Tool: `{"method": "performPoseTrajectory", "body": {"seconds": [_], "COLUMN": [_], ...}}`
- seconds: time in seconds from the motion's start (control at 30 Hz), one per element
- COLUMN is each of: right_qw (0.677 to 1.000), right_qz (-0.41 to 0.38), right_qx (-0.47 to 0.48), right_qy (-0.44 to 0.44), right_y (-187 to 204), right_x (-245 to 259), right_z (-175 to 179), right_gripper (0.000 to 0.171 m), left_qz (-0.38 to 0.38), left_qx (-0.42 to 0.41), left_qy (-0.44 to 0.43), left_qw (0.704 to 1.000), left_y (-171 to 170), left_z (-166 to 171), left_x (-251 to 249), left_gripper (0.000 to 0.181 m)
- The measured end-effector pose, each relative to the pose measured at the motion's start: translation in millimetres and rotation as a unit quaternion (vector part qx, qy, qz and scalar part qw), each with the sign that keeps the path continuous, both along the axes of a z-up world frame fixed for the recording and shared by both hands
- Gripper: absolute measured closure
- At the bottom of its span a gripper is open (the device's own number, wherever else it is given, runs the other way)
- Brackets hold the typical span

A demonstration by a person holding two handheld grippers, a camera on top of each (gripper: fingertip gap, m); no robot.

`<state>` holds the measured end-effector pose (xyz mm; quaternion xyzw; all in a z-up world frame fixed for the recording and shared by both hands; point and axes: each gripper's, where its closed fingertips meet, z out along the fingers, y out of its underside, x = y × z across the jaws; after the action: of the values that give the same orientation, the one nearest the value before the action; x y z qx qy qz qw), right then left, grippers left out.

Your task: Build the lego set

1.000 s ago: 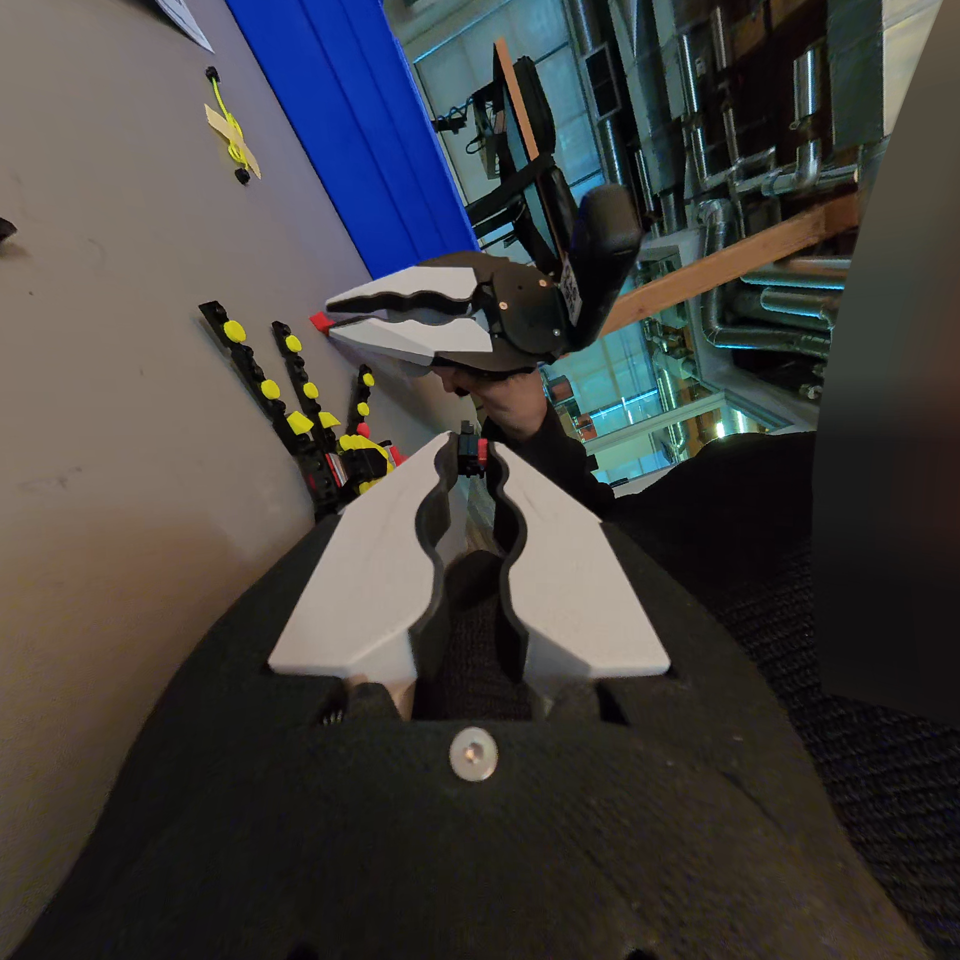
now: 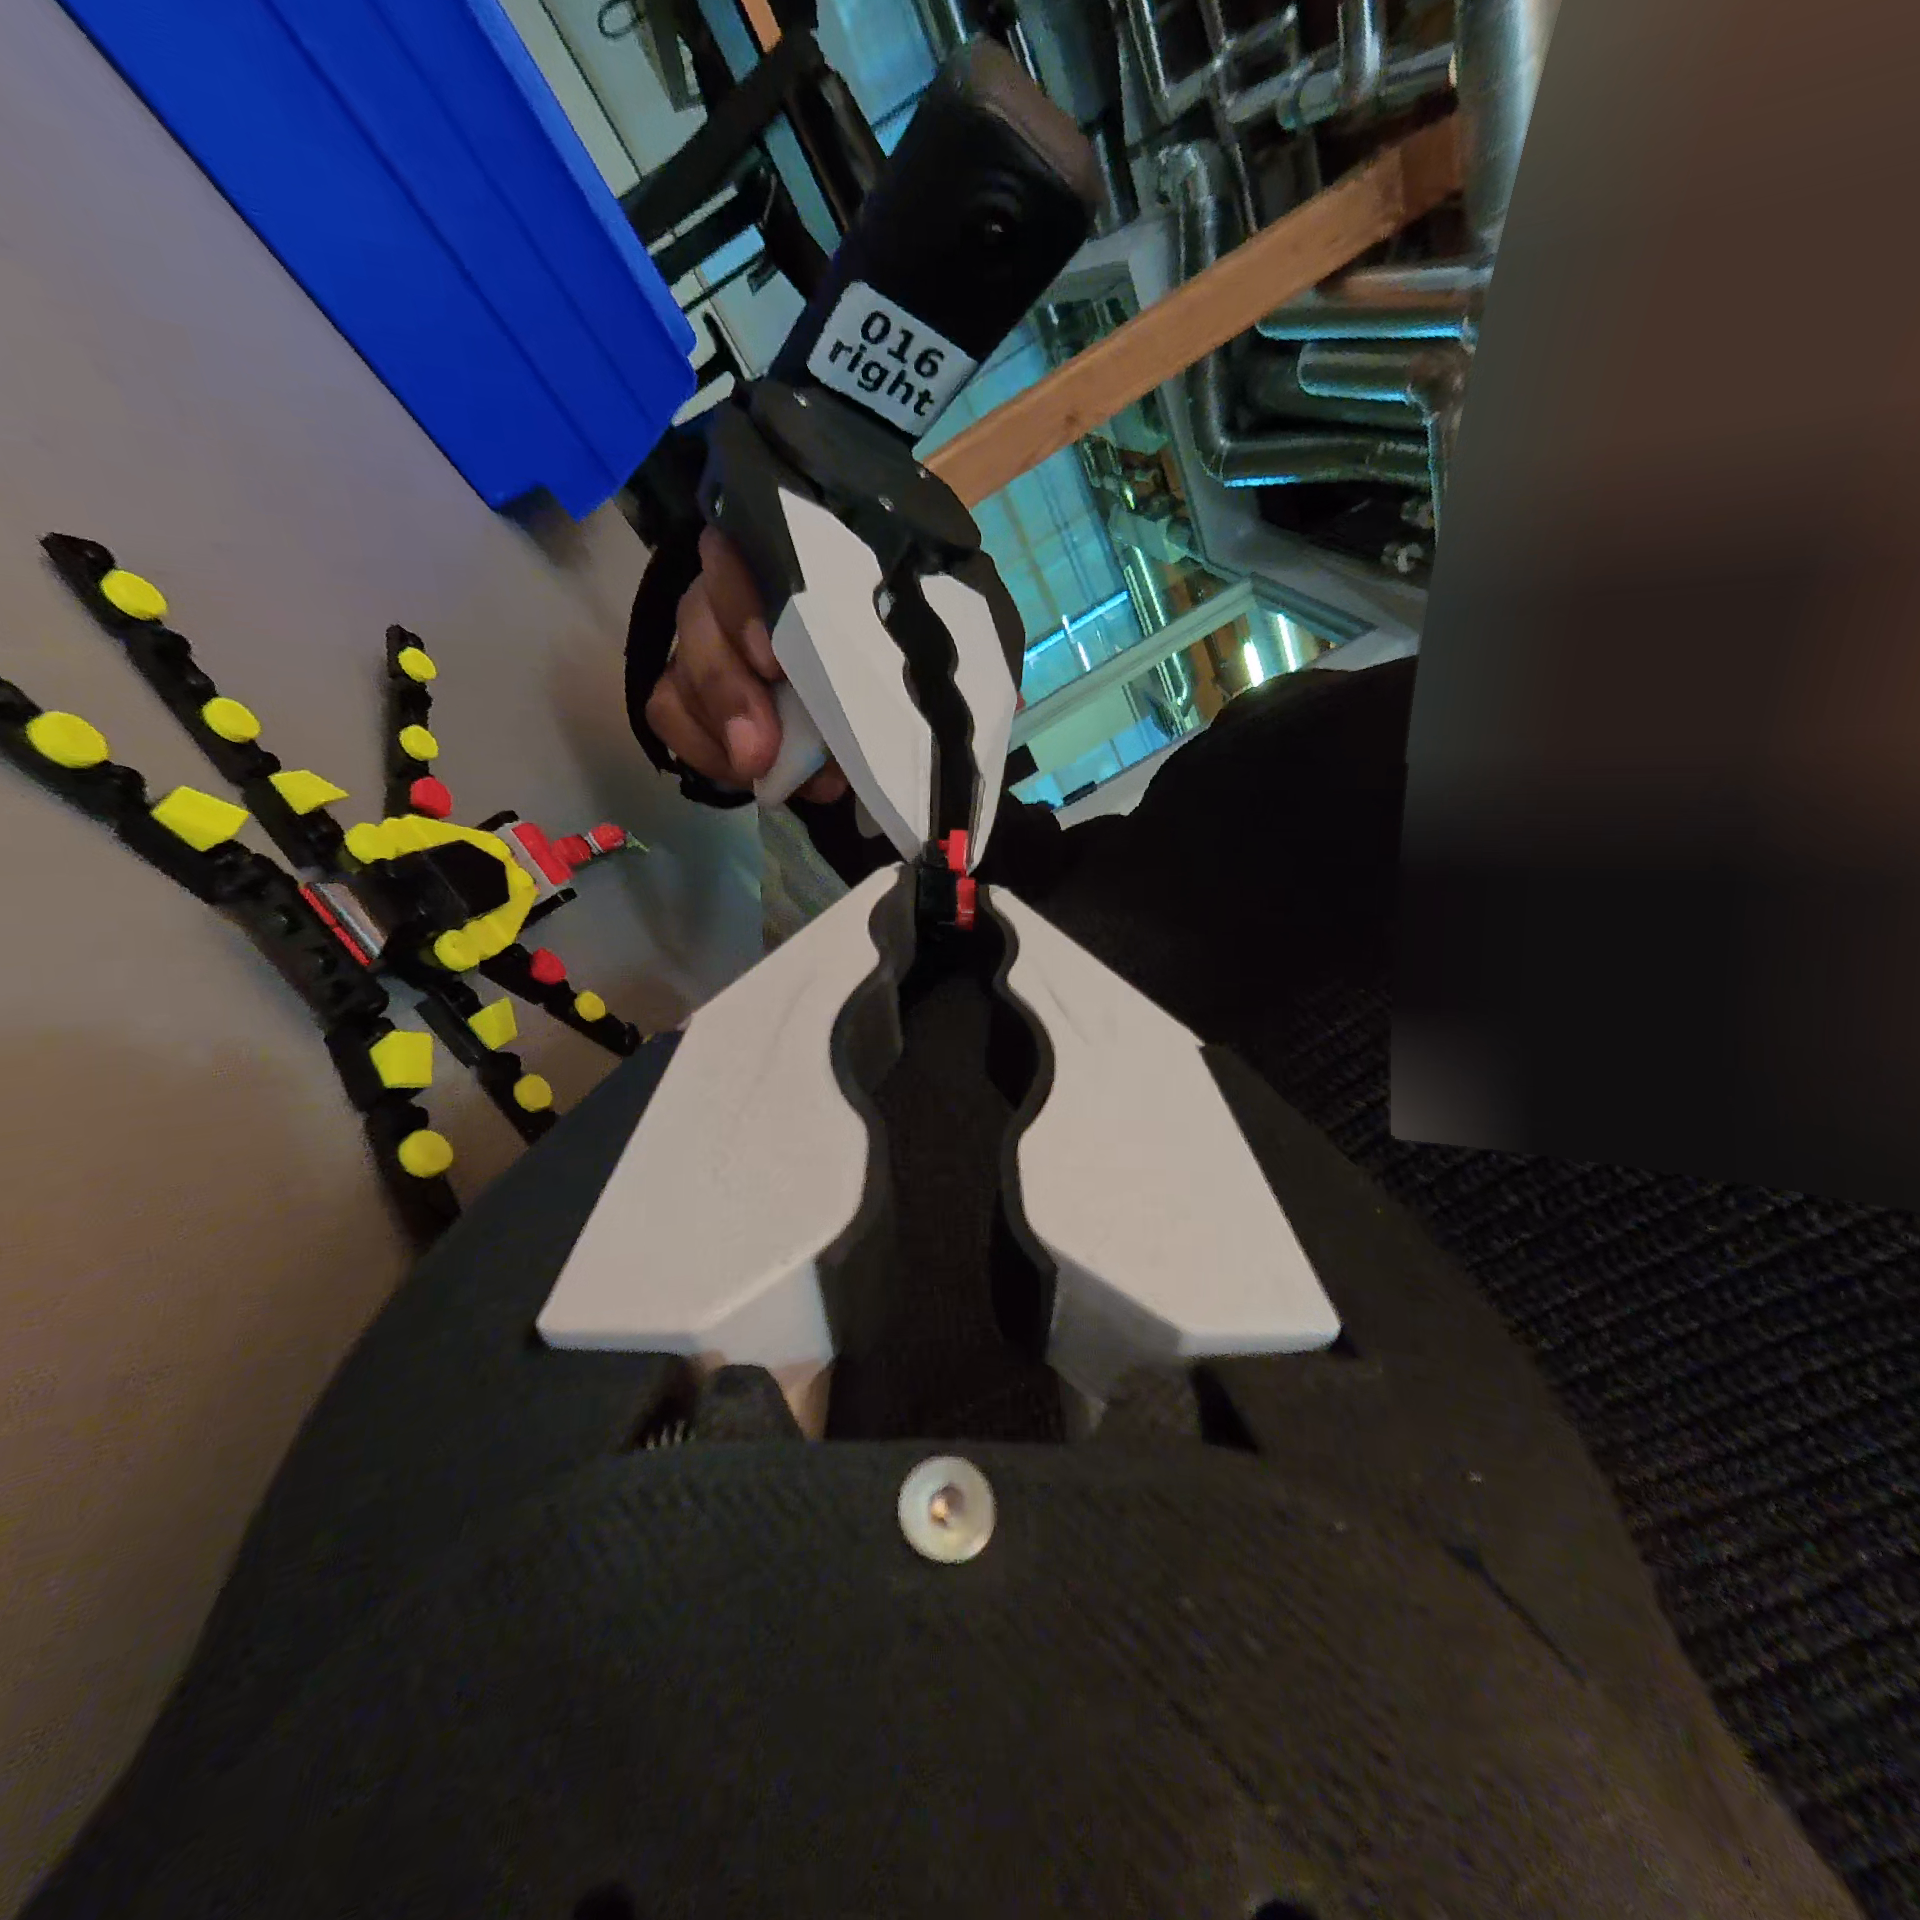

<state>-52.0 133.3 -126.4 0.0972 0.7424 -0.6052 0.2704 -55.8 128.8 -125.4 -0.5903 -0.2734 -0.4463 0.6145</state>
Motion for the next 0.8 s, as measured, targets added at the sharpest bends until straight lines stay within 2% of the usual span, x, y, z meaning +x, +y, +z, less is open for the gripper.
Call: {"method": "performPoseTrajectory", "body": {"seconds": [0.27, 0.33, 0.47, 0.57, 0.67, 0.8], "right_qw": [0.999, 0.999, 0.999, 0.998, 0.996, 0.990], "right_qz": [0.029, 0.034, 0.029, 0.001, -0.042, -0.116], "right_qx": [0.015, 0.029, 0.030, 0.062, 0.075, 0.069], "right_qy": [0.021, 0.028, 0.019, 0.023, 0.030, 0.045], "right_y": [0.7, -0.2, -1.9, -0.9, 3.8, 17.8], "right_x": [10.9, 13.0, 11.7, 0.8, -15.6, -42.3], "right_z": [-6.9, -12.3, -12.3, -23.4, -27.4, -21.1], "right_gripper": [0.164, 0.171, 0.171, 0.171, 0.171, 0.171], "left_qz": [-0.045, -0.054, -0.046, 0.012, 0.067, 0.085], "left_qx": [0.007, 0.010, -0.011, -0.024, -0.048, -0.044], "left_qy": [0.003, 0.003, 0.015, 0.034, 0.016, 0.001], "left_qw": [0.999, 0.998, 0.999, 0.999, 0.996, 0.995], "left_y": [2.2, 2.4, 4.0, -0.7, -12.9, -17.4], "left_z": [3.1, 4.4, -1.9, -2.9, -12.2, -12.1], "left_x": [16.4, 19.6, 18.4, -2.2, -27.2, -34.7], "left_gripper": [0.174, 0.174, 0.174, 0.174, 0.174, 0.174]}}
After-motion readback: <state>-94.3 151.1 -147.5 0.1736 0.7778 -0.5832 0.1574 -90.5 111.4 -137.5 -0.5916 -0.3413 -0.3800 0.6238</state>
